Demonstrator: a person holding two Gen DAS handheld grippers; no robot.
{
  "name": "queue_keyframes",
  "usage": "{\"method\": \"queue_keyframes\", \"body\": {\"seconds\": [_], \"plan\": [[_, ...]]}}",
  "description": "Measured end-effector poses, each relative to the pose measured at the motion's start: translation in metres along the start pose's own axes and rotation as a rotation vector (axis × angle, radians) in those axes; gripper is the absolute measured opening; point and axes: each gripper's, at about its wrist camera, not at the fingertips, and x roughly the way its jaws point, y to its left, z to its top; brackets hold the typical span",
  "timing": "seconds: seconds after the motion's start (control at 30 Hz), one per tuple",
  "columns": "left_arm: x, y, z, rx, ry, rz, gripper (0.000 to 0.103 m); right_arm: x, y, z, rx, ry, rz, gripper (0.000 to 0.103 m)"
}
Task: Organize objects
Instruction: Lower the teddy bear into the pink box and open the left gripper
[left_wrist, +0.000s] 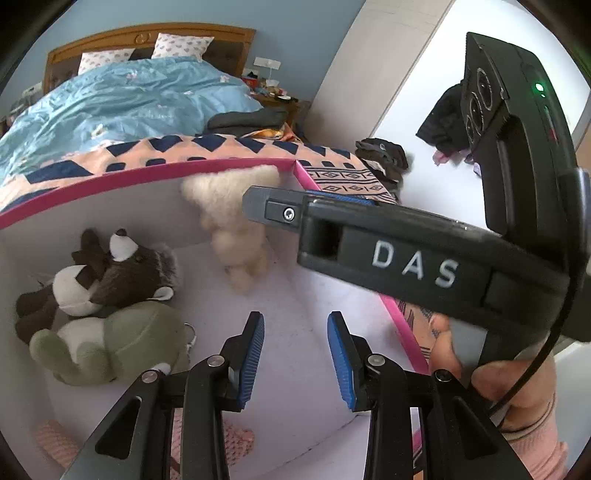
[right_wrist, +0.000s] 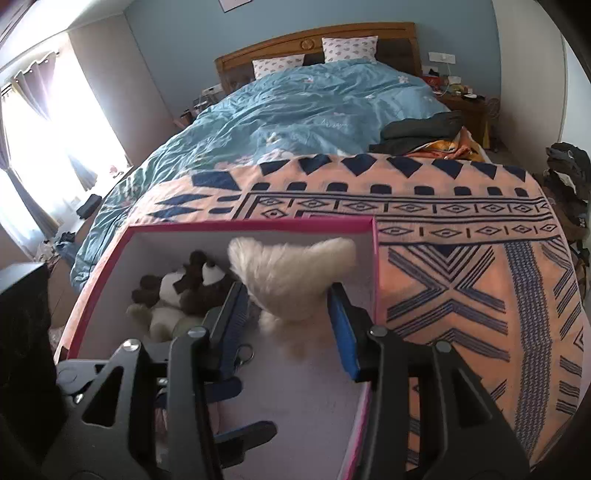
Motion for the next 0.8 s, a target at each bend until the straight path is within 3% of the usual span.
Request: {"method": "queue_keyframes", "body": {"seconds": [0.07, 0.17, 0.23, 0.37, 0.8], "plan": [[-0.003, 0.0, -0.001, 0.003, -0.009, 0.019, 0.036, 0.0, 0.001, 0.001, 0.004, 0.006, 0.004, 0.055], [-0.012, -0.001, -0.004, 0.017, -0.038, 0.036, 0.04, -0.007, -0.001, 0.0, -0.001, -0.001, 0.015, 0.055], [-0.018, -0.002, -0.007, 0.031, -0.057, 0.043, 0.048, -0.015, -0.002, -0.004, 0.004, -0.011, 0.03, 0.055], [-0.034, -0.004, -0.017, 0.055, -0.105, 0.057, 0.051, -0.037, -0.002, -0.014, -0.008, -0.047, 0.07, 0.055], [-0.114, -0.032, -0.083, 0.171, -0.284, -0.005, 0.067, -0.135, 0.016, -0.083, -0.125, -0.166, 0.279, 0.061]]}}
